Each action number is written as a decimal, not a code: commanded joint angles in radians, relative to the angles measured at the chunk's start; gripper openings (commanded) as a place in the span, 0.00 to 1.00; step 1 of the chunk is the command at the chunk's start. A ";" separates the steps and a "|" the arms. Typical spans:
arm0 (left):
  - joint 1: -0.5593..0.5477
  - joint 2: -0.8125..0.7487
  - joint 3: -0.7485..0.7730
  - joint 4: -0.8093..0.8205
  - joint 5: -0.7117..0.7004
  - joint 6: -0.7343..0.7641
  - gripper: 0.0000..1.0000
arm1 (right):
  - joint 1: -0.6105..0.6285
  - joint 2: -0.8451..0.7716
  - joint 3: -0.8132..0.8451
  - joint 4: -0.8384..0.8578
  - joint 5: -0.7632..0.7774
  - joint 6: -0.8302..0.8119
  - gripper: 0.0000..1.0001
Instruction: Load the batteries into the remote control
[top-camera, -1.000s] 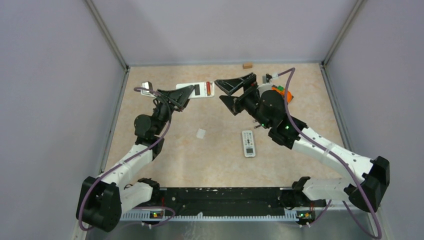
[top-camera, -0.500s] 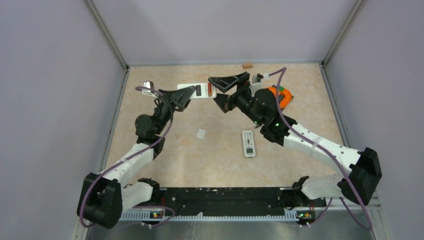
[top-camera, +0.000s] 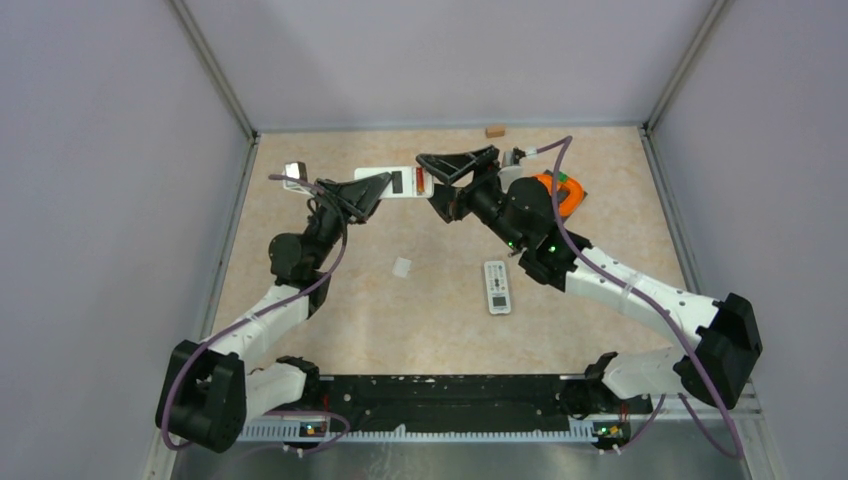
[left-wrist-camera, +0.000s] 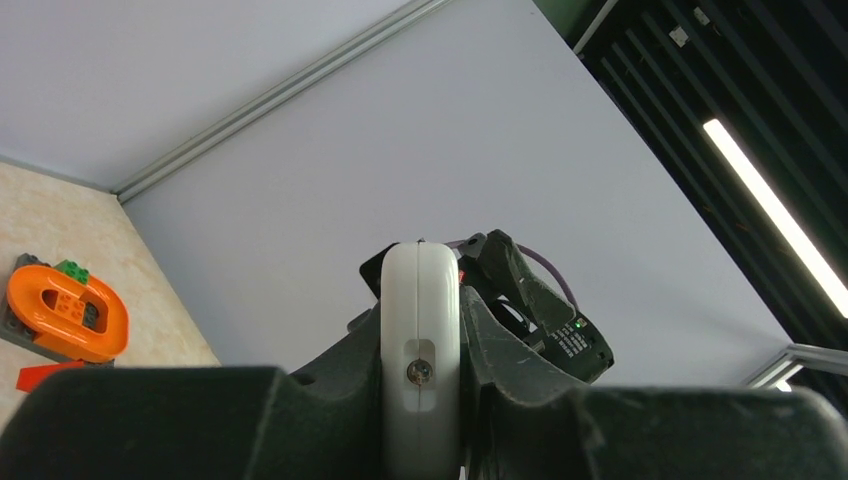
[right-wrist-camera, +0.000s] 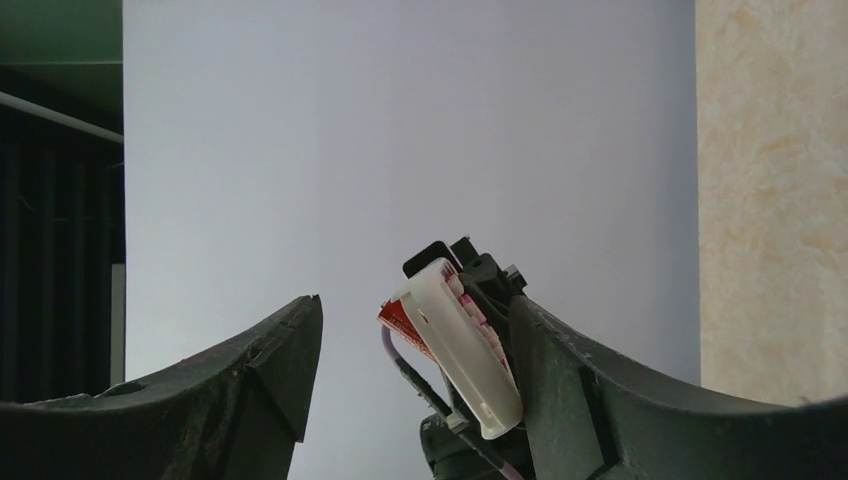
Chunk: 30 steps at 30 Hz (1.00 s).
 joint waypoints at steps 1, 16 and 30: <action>0.002 0.011 0.000 0.096 0.045 0.032 0.00 | 0.000 -0.003 0.017 0.061 -0.004 0.019 0.68; 0.002 0.051 -0.009 0.220 0.046 0.031 0.00 | -0.001 0.004 0.017 0.065 -0.005 0.026 0.53; 0.002 0.012 0.012 0.091 0.022 0.024 0.00 | -0.001 -0.009 -0.012 0.059 0.010 0.025 0.38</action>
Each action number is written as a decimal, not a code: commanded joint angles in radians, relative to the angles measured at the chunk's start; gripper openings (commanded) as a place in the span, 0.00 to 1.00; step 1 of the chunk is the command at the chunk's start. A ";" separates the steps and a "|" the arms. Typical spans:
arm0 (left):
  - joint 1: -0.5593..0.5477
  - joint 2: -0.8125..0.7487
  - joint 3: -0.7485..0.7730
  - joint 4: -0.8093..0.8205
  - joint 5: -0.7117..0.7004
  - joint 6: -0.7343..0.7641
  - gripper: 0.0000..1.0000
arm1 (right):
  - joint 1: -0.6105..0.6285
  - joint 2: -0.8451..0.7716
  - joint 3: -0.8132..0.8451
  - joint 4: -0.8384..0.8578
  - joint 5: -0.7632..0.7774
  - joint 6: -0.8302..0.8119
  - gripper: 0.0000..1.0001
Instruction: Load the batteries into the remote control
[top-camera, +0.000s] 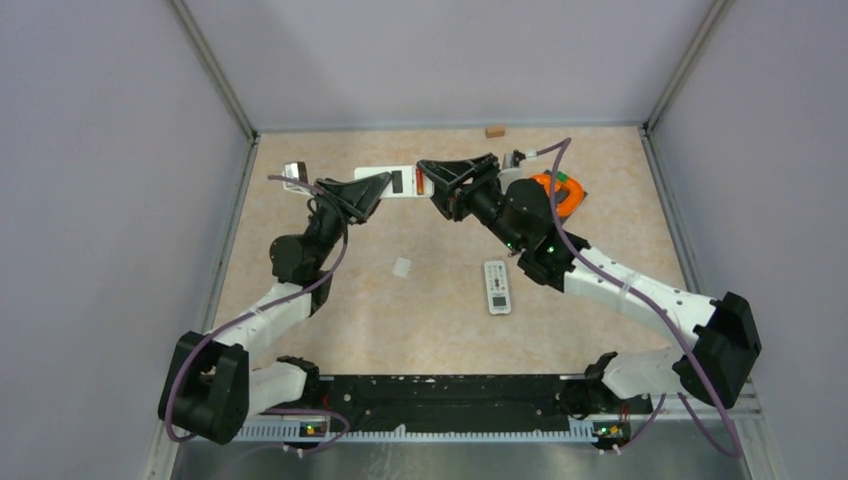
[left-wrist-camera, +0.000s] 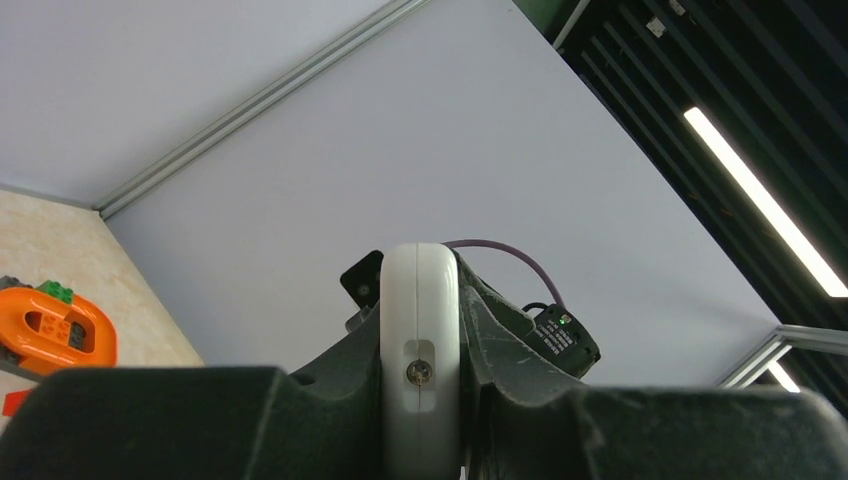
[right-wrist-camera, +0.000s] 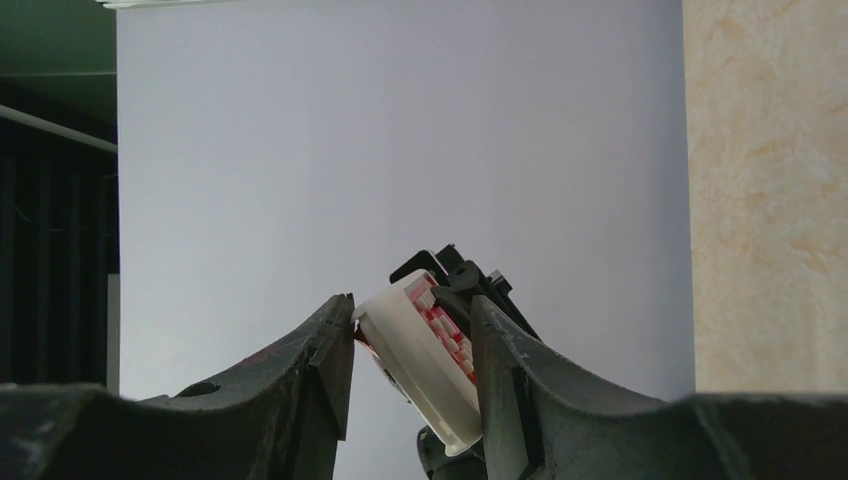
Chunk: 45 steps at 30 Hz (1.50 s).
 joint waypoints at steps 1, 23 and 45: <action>0.001 -0.043 0.018 -0.048 0.009 0.022 0.00 | -0.001 -0.017 -0.005 0.053 0.005 0.015 0.36; 0.001 -0.135 0.151 -0.380 -0.022 0.019 0.00 | -0.005 -0.036 -0.026 -0.045 -0.008 -0.169 0.13; 0.004 -0.120 0.219 -0.461 -0.022 -0.122 0.00 | 0.015 -0.005 -0.019 -0.187 0.057 -0.652 0.06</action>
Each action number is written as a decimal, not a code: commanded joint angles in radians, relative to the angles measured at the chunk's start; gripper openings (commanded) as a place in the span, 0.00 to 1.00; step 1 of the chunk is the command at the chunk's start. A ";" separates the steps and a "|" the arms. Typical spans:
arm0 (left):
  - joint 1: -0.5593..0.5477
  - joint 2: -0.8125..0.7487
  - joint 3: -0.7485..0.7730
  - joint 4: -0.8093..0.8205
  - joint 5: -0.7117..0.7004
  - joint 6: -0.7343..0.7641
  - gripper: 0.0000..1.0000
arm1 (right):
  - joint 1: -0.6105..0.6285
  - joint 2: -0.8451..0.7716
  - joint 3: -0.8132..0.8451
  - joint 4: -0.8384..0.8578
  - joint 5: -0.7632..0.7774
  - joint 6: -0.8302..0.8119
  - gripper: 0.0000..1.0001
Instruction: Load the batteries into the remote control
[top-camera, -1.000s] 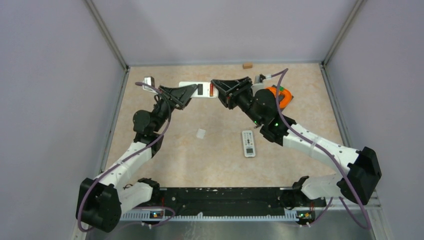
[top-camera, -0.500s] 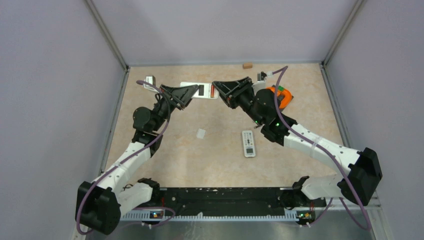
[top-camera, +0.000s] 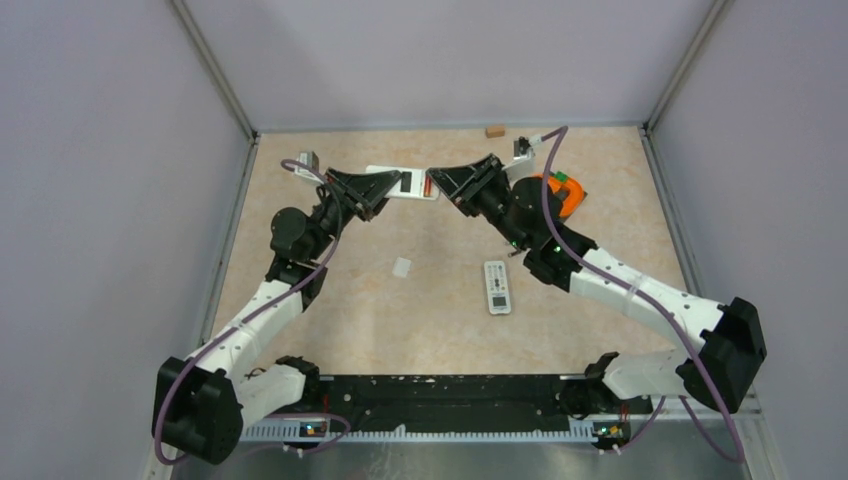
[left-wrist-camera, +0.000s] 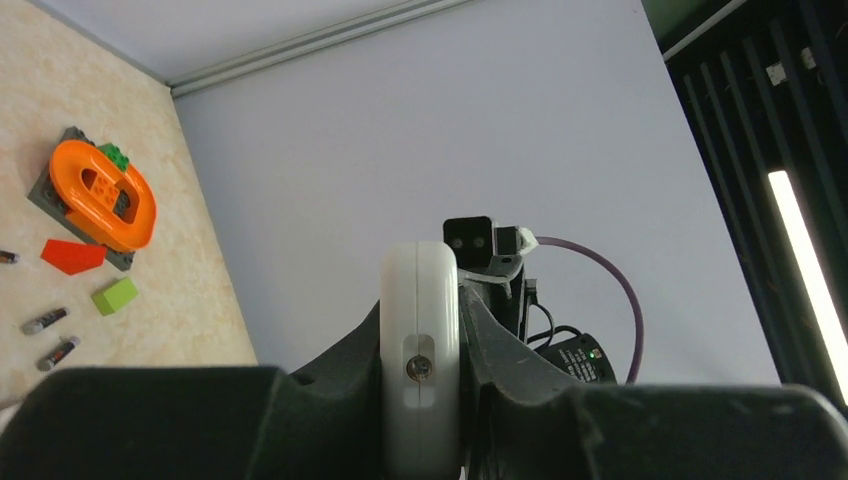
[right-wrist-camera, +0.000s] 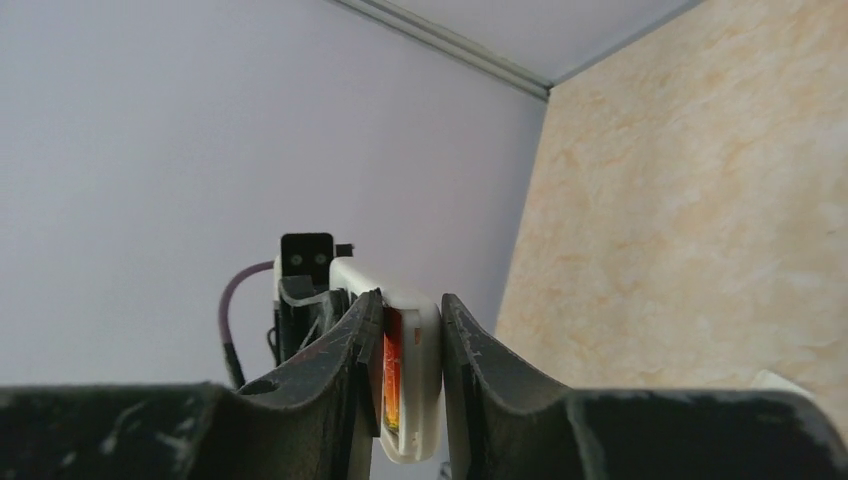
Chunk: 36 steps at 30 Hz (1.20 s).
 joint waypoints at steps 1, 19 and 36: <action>0.006 -0.009 0.079 0.088 -0.054 -0.093 0.00 | 0.049 0.025 -0.011 -0.145 0.077 -0.255 0.06; 0.013 -0.025 0.007 -0.016 -0.046 -0.051 0.00 | 0.006 -0.027 0.083 -0.255 0.143 -0.292 0.71; 0.013 -0.014 0.002 -0.004 0.008 -0.037 0.00 | -0.028 -0.005 0.064 -0.147 -0.060 -0.162 0.50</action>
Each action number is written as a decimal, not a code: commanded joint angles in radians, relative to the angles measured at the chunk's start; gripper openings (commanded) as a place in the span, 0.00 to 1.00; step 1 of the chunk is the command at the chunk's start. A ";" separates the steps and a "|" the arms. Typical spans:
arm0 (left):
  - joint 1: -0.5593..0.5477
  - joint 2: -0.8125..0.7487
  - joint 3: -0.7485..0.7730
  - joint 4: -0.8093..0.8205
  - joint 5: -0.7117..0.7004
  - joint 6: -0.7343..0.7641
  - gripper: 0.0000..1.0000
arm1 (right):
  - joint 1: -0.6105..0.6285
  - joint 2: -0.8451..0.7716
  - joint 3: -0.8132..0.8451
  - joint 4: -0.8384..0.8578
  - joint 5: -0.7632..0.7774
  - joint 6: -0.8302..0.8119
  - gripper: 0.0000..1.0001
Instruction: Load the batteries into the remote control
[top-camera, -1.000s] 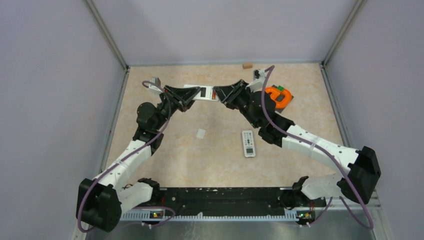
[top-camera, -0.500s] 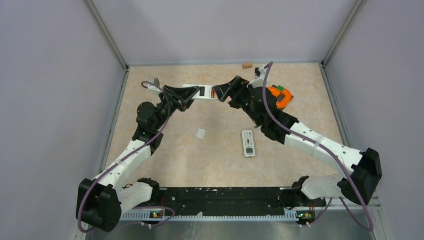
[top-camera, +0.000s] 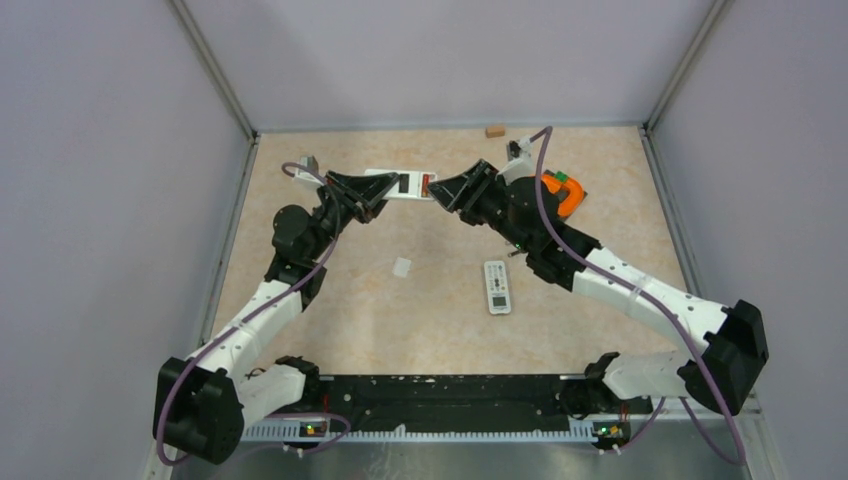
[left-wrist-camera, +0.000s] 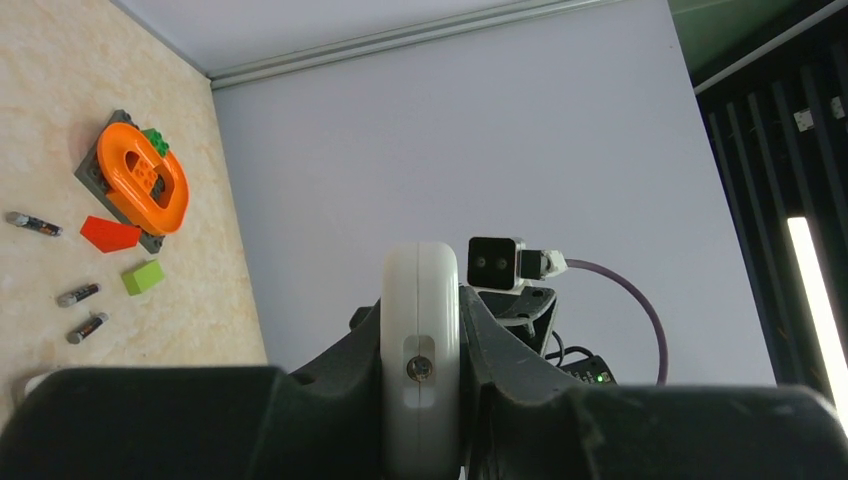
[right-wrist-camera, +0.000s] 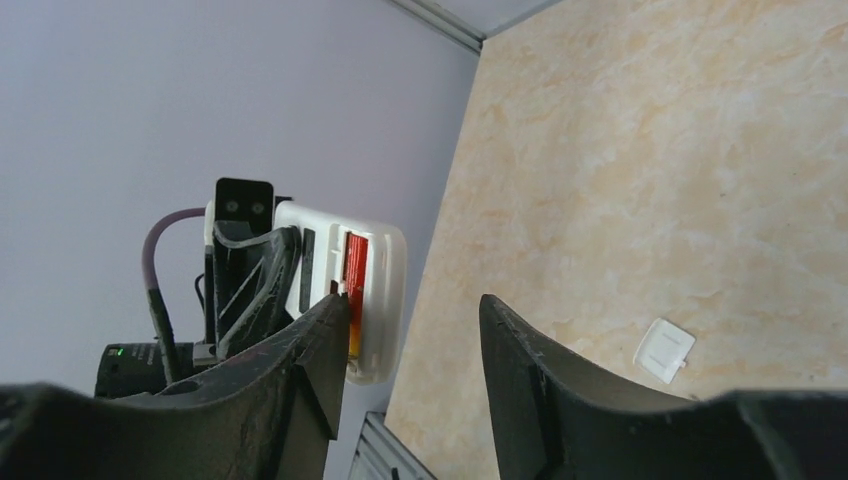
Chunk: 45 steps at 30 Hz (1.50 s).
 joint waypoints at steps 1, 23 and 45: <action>0.004 -0.021 0.007 0.083 0.028 0.011 0.00 | -0.012 0.024 0.058 0.012 -0.030 0.013 0.45; 0.005 -0.005 -0.065 -0.134 0.251 0.506 0.00 | -0.134 -0.170 -0.131 -0.411 0.208 -0.183 0.65; 0.005 -0.013 -0.051 -0.118 0.418 0.582 0.00 | -0.360 0.606 0.287 -0.442 0.147 -0.725 0.59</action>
